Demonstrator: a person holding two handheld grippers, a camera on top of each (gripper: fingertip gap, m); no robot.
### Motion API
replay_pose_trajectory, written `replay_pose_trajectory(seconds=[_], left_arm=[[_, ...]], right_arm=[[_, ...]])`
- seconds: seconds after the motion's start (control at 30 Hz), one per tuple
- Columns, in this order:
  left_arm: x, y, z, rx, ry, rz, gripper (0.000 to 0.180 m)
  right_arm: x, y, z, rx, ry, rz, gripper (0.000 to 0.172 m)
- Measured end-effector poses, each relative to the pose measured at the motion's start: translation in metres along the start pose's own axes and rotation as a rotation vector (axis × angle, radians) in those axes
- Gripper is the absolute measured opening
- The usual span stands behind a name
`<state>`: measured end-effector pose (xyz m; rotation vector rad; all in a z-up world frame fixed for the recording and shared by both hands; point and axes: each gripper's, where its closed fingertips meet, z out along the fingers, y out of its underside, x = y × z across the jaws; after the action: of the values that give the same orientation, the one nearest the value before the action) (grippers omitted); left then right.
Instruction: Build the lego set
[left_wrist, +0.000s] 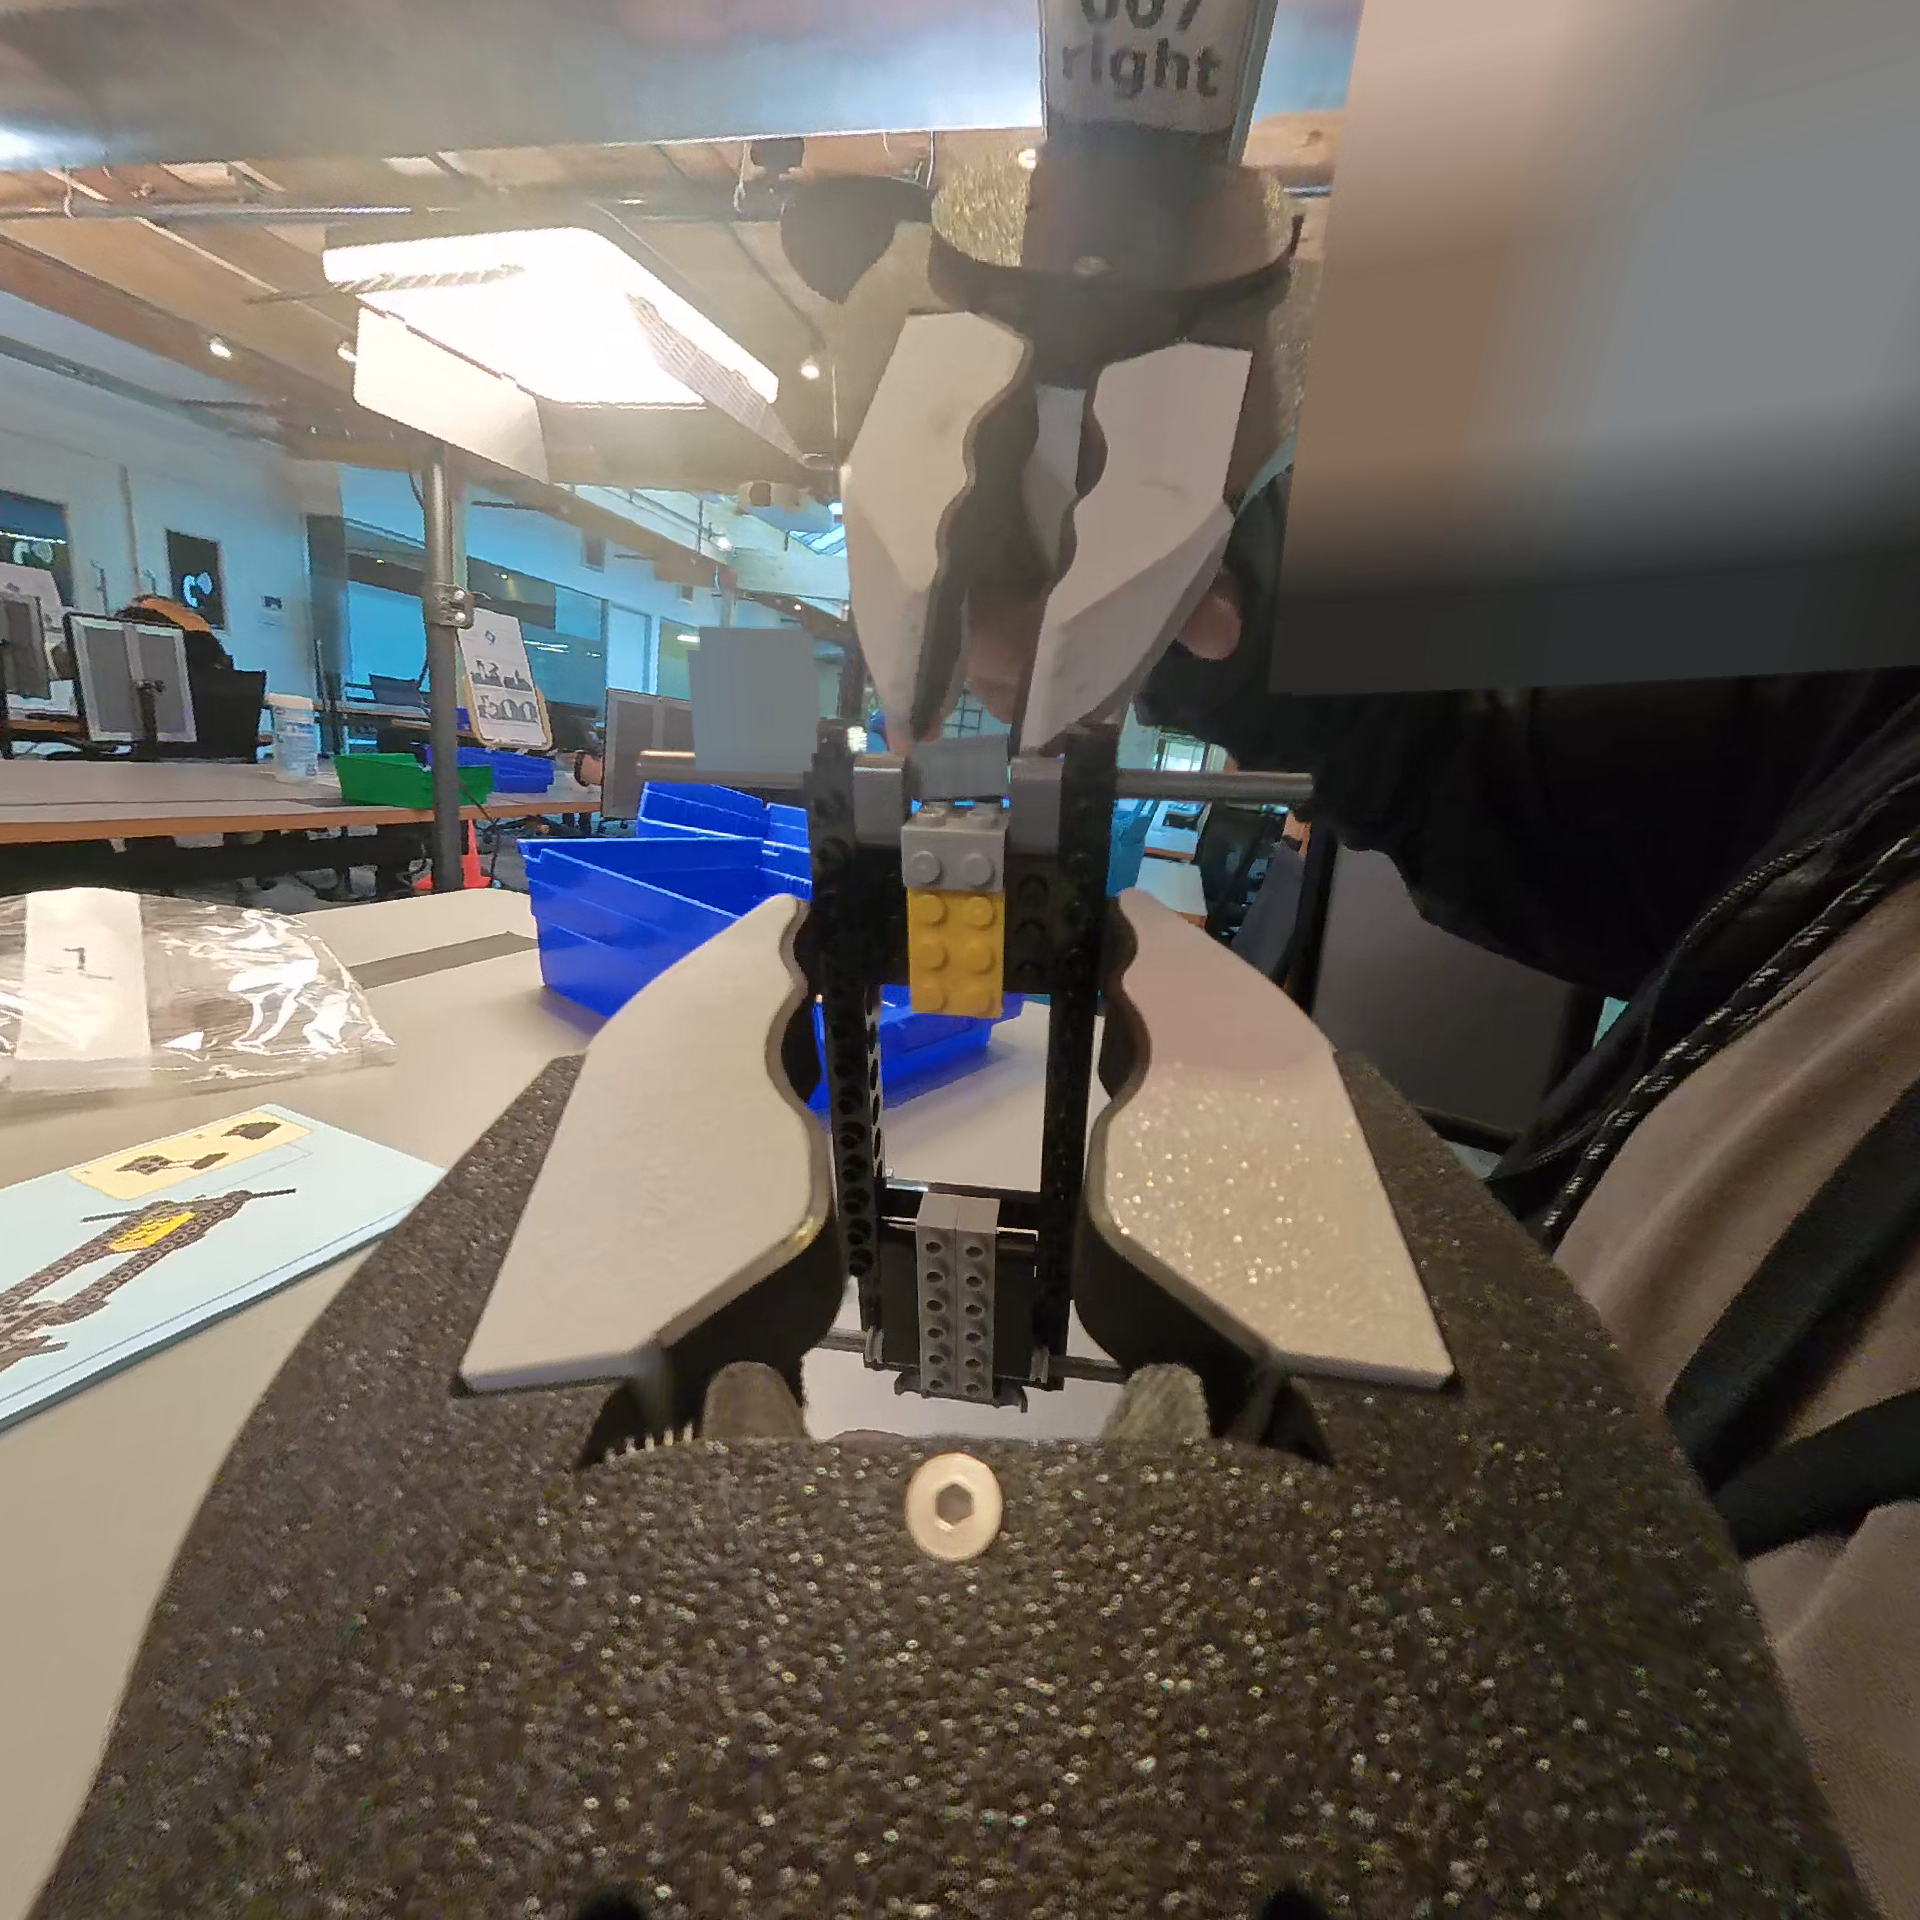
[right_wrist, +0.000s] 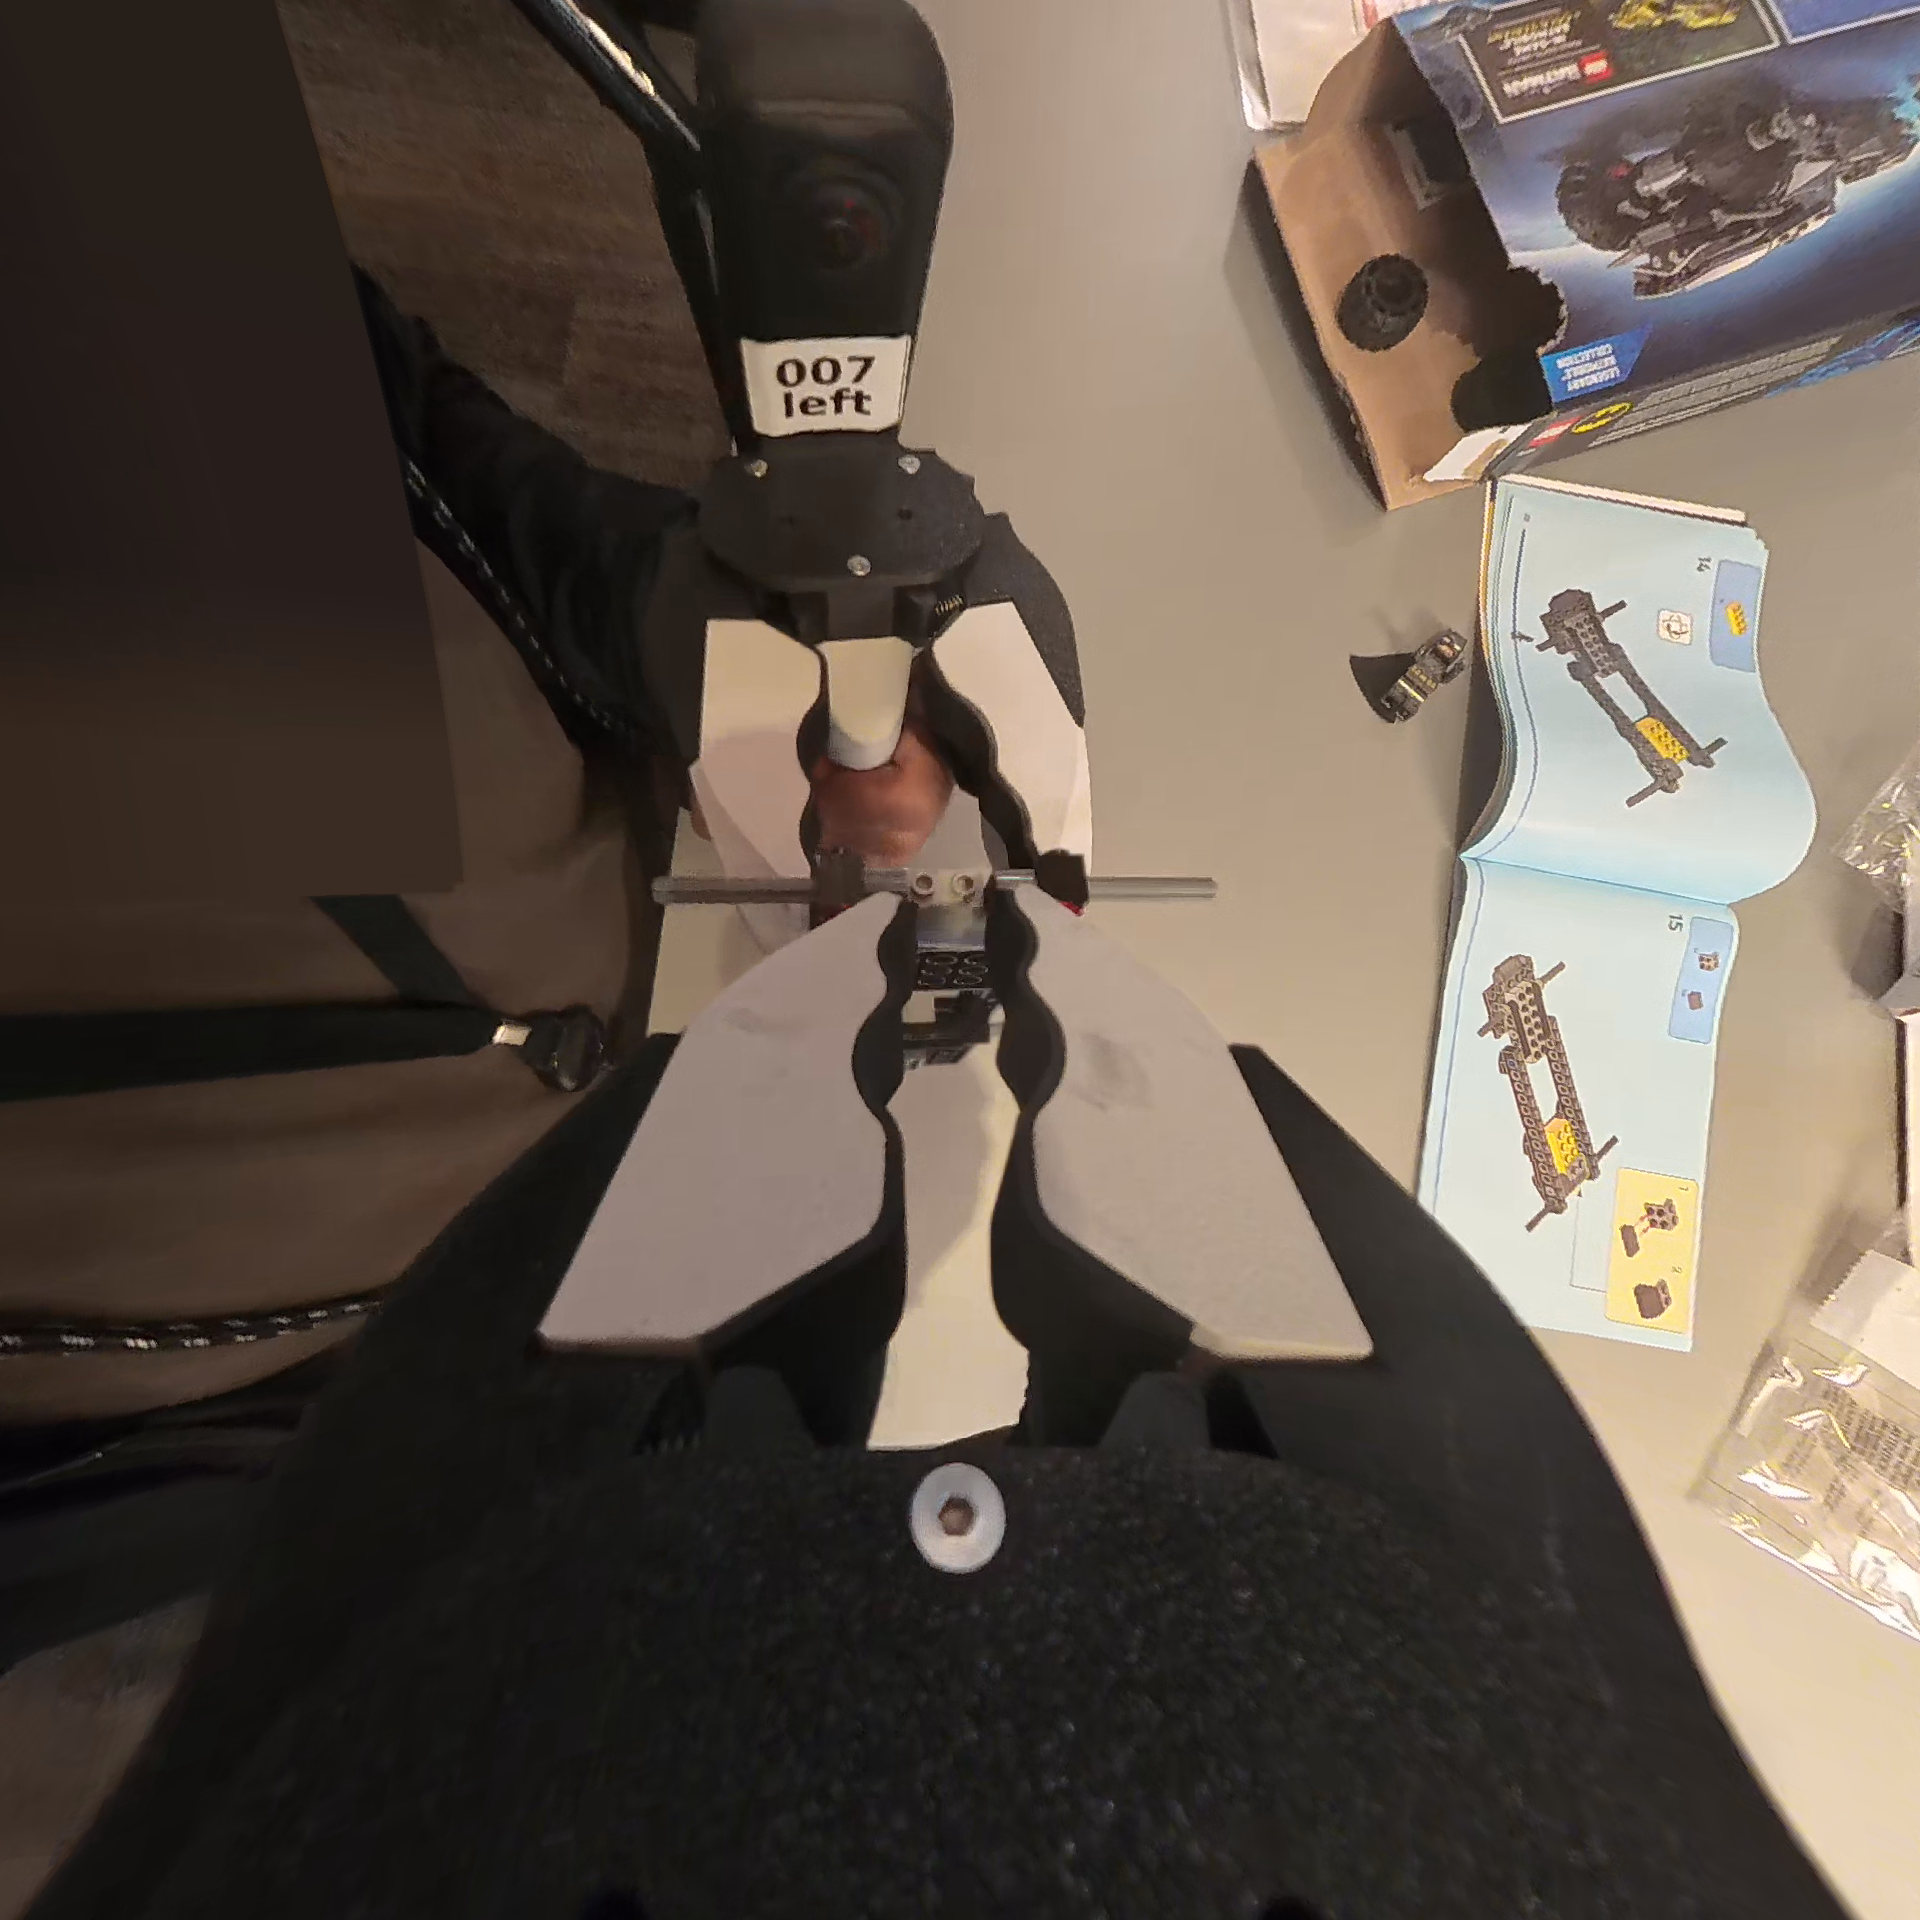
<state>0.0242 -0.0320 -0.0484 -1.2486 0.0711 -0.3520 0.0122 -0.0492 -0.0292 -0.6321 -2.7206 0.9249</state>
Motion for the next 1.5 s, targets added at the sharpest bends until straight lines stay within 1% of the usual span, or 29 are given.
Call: replay_pose_trajectory(seconds=[0.2, 0.67, 1.5], left_arm=[[-0.001, -0.002, -0.003, 0.018, 0.002, -0.021, 0.052], [-0.002, 0.002, -0.003, -0.029, -0.035, 0.071, 0.052], [0.003, 0.002, -0.001, -0.027, -0.017, 0.088, 0.052]], right_arm=[[-0.001, -0.003, 0.001, 0.066, -0.008, 0.041, 0.011], [-0.005, 0.0, 0.001, 0.077, -0.091, 0.088, 0.011], [-0.011, 0.005, -0.005, 0.065, -0.138, 0.02, 0.011]])
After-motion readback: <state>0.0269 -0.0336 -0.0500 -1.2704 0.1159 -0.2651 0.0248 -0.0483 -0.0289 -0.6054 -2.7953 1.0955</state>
